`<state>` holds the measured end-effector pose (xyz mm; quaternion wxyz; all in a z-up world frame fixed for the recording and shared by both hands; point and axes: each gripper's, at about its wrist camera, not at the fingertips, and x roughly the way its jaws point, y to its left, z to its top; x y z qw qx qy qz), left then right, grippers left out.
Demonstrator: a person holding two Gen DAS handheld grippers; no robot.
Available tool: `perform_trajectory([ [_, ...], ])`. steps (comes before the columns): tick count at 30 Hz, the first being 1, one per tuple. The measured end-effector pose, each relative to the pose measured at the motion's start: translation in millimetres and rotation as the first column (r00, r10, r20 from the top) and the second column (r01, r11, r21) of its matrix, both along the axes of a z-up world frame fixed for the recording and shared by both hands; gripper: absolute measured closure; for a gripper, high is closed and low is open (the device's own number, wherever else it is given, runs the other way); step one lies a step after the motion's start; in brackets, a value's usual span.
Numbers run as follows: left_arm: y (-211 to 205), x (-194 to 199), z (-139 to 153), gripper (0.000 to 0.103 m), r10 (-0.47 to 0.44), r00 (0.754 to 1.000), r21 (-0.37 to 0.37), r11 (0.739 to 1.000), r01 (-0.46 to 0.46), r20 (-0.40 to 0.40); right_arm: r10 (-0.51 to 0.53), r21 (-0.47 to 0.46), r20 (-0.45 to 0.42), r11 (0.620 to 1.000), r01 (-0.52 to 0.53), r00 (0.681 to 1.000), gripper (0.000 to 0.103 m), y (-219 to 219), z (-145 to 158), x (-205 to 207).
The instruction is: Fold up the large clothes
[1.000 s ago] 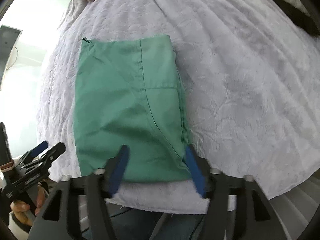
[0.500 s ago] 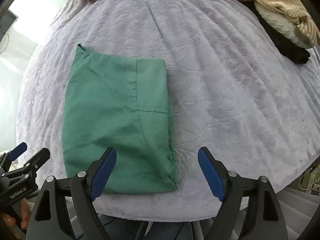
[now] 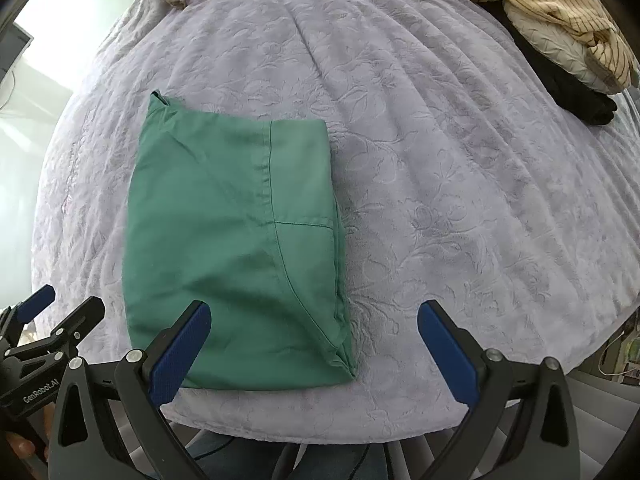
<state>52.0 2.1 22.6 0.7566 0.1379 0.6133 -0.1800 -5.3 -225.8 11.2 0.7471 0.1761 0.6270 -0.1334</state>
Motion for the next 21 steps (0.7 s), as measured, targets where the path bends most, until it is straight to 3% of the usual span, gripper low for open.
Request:
perform_trajectory([
  [21, -6.0, -2.8, 0.5, 0.0, -0.01, 1.0, 0.006, 1.0, 0.01, 0.007, 0.006, -0.008, 0.002, 1.0, -0.006, 1.0, 0.0, 0.1, 0.2, 2.5],
])
